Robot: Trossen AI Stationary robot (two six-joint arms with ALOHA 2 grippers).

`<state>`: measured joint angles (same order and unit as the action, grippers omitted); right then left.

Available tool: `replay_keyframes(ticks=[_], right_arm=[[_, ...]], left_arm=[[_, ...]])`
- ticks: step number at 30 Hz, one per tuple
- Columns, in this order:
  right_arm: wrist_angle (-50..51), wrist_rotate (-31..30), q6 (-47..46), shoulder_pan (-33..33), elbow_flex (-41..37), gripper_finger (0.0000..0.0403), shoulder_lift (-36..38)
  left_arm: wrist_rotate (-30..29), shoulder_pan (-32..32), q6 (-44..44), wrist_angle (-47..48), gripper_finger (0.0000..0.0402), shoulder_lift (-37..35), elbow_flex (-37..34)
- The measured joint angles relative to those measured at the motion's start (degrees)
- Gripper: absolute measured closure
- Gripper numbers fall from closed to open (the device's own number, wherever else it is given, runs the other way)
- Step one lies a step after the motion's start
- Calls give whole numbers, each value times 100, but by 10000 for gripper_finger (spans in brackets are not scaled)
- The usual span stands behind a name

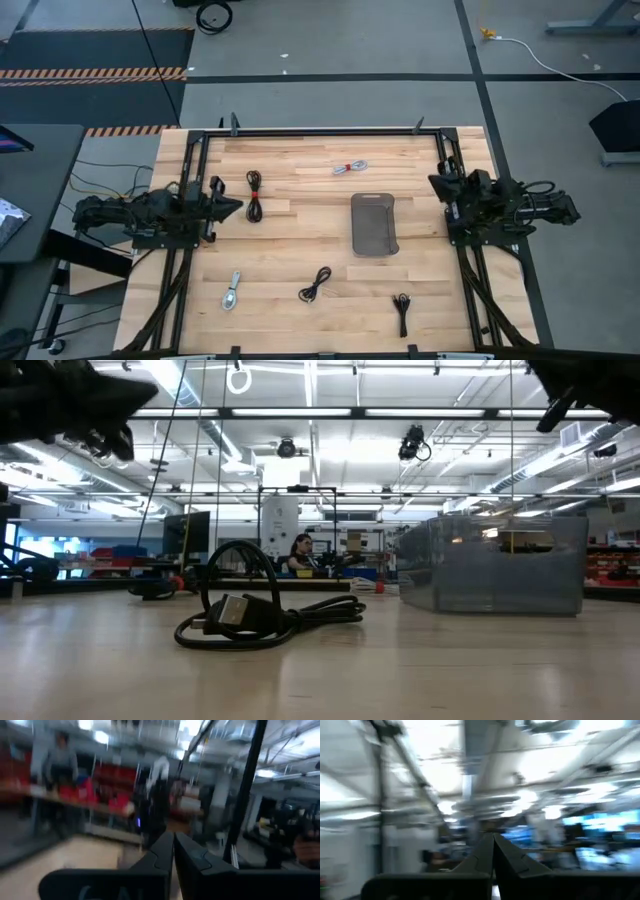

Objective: Pick and place USB-C Cables
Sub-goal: Put the top white charger cable into the black bin

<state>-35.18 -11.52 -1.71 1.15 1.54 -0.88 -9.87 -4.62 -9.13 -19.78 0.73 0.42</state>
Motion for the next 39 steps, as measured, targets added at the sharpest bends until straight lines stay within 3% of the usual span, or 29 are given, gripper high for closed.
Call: replay_keyframes(ticks=[5,8,12,17,23,30,34,39], right_arm=[[20,-473,765,-116,526,333,-413],[289,-725,1005,-203,1156,287,-1018],[1015,-1167,1297,-348,2311,226,-2185],[2895,-1236,1396,-709,4140,181,-3994],[5080,-1098,1547,-1199,6048,172,-6146],[7998,-841,1550,-1639,7797,181,-8263],[8954,-393,1512,-1848,8264,182,-9190],[9187,-357,1566,-1927,8358,179,-9981]], left_arm=[[-360,167,912,-123,369,0,461],[-700,344,1299,418,347,149,906],[-859,655,1477,1067,307,663,1601],[-930,1149,1563,1690,262,1806,2395],[-937,1688,2029,1941,234,3404,3119],[-916,2018,2380,1966,238,4638,3268],[-722,2268,2390,1969,241,4995,3268],[-564,2444,2437,2035,241,5112,3271]])
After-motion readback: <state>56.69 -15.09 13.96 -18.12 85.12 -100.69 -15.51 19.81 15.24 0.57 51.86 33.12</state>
